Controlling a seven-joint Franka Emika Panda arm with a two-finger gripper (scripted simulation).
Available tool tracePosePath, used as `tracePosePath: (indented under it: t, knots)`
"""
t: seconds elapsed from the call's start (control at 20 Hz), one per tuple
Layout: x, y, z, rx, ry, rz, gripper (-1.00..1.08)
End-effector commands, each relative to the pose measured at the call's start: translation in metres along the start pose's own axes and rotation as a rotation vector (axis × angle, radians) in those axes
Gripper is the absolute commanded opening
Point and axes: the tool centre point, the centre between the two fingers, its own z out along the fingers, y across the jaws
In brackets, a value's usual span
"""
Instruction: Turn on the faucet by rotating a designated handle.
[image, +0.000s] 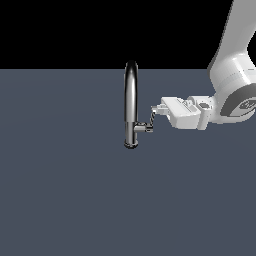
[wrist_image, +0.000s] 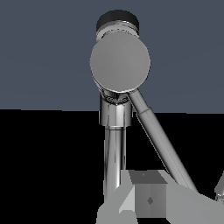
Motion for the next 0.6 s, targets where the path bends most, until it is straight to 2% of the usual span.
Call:
tracePosePath:
  t: [0.0,0.55]
  knots:
    - [0.008,0.01,0.002,-0.004,-0.004,0.008,-1.0]
    - [0.034,0.053,0.005,-0.013,-0.01,0.009,-1.0]
